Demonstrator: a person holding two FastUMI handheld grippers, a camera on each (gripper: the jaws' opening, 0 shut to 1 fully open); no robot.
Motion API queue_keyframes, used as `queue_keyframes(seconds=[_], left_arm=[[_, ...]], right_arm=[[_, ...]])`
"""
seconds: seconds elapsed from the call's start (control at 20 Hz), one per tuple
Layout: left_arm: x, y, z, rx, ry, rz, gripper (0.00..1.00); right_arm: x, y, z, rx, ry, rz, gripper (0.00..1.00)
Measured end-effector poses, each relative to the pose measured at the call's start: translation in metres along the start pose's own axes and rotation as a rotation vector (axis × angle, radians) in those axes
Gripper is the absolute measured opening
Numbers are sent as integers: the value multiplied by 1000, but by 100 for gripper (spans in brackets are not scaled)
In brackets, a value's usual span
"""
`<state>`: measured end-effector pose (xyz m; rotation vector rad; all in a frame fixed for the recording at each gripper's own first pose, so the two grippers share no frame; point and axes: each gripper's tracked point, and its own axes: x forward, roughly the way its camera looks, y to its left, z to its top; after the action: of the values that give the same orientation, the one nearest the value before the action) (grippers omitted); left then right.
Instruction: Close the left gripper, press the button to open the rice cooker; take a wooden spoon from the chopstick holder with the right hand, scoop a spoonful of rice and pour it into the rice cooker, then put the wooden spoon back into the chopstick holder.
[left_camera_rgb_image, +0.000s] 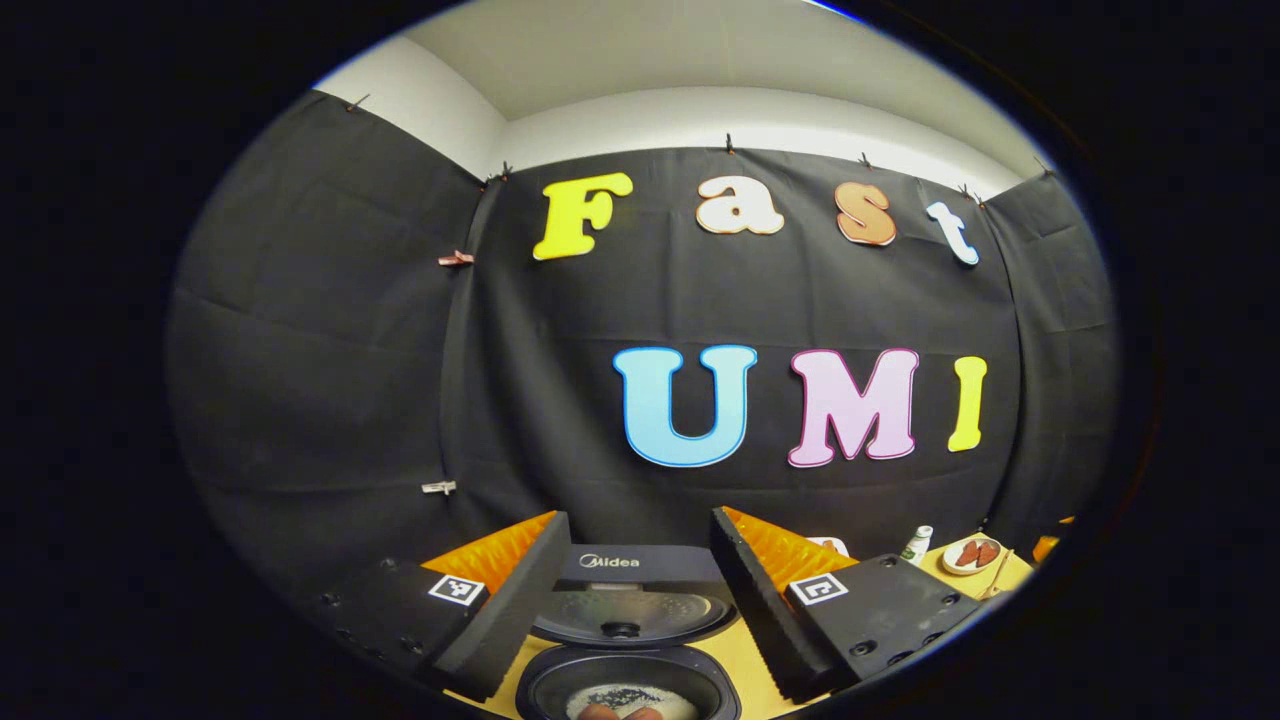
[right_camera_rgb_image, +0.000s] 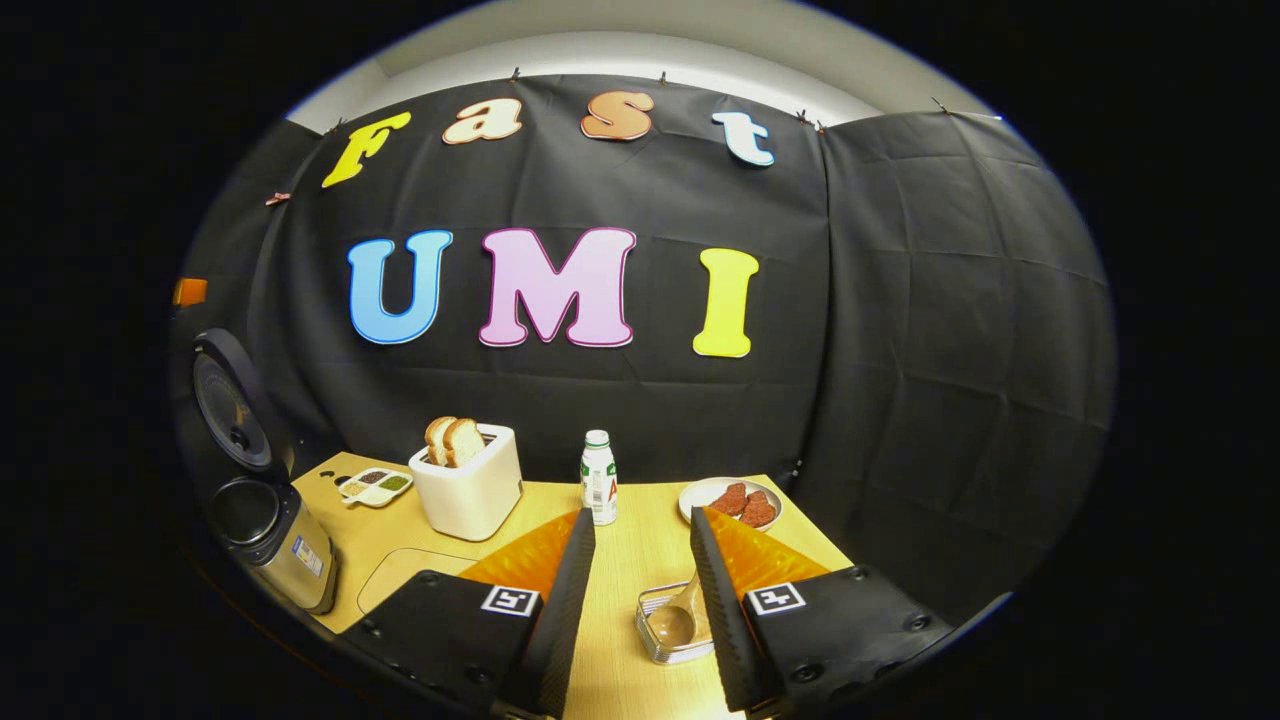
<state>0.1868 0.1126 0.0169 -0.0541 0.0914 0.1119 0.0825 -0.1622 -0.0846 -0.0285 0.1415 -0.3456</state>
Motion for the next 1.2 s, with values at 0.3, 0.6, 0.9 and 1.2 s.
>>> queue_keyframes(seconds=[0.3,0.6,0.9,1.2], left_arm=[[46,6,-5,2,44,-7,95],[75,8,-36,-24,178,-8,95],[59,8,-43,-29,221,1,98],[-7,5,-69,-74,226,12,98]], right_arm=[[-8,11,9,-17,-16,10,64],[-15,19,19,-63,-44,16,64],[-20,25,29,-91,-82,25,66],[-27,30,22,-77,-70,43,66]])
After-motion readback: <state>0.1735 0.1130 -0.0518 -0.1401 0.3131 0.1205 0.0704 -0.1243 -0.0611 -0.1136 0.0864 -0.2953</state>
